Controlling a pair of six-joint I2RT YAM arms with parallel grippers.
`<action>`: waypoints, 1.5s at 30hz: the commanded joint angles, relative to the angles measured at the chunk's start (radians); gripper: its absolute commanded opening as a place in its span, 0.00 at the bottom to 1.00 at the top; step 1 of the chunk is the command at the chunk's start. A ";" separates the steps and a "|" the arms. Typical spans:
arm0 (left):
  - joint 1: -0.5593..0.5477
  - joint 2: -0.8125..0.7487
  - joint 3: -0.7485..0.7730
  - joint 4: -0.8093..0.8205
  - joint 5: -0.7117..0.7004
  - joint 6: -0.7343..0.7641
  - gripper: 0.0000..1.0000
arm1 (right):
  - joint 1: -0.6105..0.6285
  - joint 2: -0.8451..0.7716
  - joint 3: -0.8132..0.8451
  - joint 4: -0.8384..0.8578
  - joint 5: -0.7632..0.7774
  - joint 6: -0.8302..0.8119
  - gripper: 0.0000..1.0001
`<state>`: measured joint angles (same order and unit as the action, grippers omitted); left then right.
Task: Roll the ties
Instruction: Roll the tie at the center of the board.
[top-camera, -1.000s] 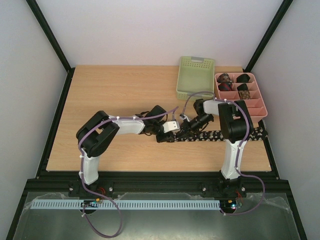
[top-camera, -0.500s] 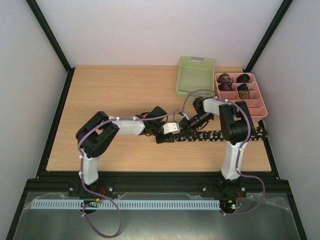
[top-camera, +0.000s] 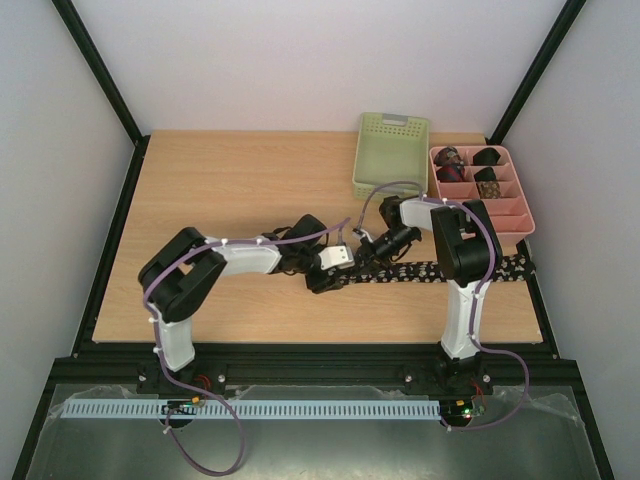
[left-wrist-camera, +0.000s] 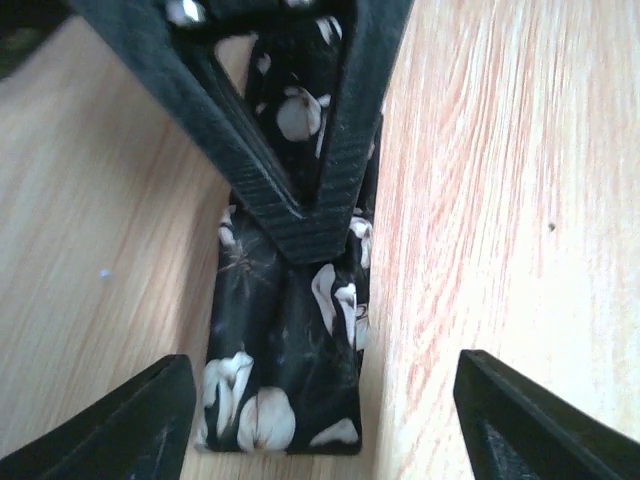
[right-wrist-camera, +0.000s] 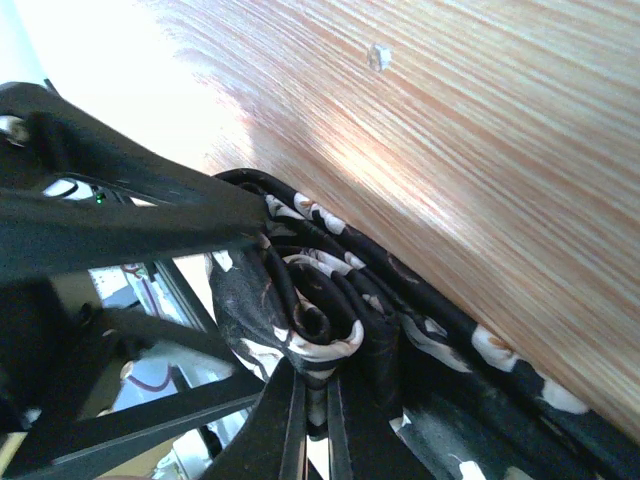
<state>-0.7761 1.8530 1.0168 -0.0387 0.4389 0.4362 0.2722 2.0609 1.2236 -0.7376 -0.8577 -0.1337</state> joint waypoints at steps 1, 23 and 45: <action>0.003 -0.077 -0.040 0.085 0.029 -0.014 0.77 | 0.000 0.016 -0.014 -0.003 0.021 0.008 0.01; -0.002 0.025 -0.048 0.045 -0.011 0.069 0.44 | -0.042 -0.007 0.054 -0.142 -0.054 -0.069 0.01; -0.047 0.004 -0.059 0.167 -0.023 0.012 0.75 | -0.035 0.043 -0.027 -0.051 0.004 -0.053 0.02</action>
<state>-0.7822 1.8534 0.9279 0.0704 0.4343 0.4683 0.2367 2.0838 1.2026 -0.7681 -0.8810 -0.1787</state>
